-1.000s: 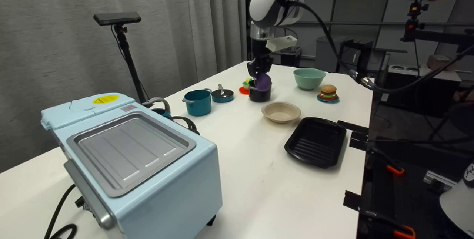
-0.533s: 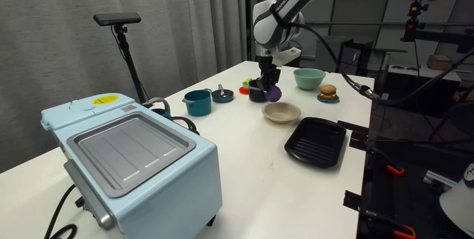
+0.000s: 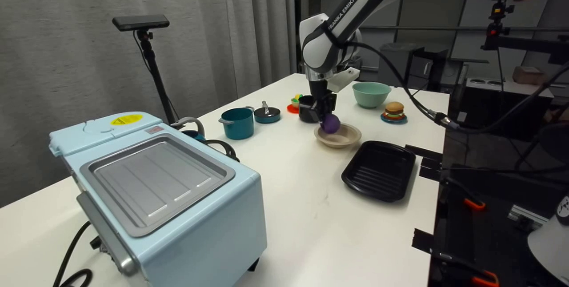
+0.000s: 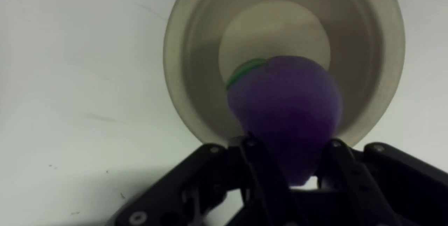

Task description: Pick up the purple toy from the table and put it in the bowl.

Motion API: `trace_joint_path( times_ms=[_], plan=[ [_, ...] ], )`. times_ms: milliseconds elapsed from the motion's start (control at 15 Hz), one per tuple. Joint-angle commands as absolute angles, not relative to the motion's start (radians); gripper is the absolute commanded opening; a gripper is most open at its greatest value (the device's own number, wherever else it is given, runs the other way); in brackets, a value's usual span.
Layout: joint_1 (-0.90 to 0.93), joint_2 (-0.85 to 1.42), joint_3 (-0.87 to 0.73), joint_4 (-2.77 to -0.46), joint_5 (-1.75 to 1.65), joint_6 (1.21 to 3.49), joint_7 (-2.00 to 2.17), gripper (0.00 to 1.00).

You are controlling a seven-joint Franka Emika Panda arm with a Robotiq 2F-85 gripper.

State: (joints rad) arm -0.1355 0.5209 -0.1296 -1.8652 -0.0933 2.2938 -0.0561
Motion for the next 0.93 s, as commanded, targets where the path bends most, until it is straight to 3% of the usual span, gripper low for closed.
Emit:
trace_joint_path(
  times_ms=[0,400,867],
  plan=[
    [-0.12,0.502,-0.132,-1.893,-0.118,2.29,-0.041,0.54],
    [-0.136,0.401,-0.108,-1.958,-0.084,2.273,-0.092,0.99],
    [-0.138,0.301,-0.109,-1.999,-0.082,2.309,-0.107,1.0]
  ],
)
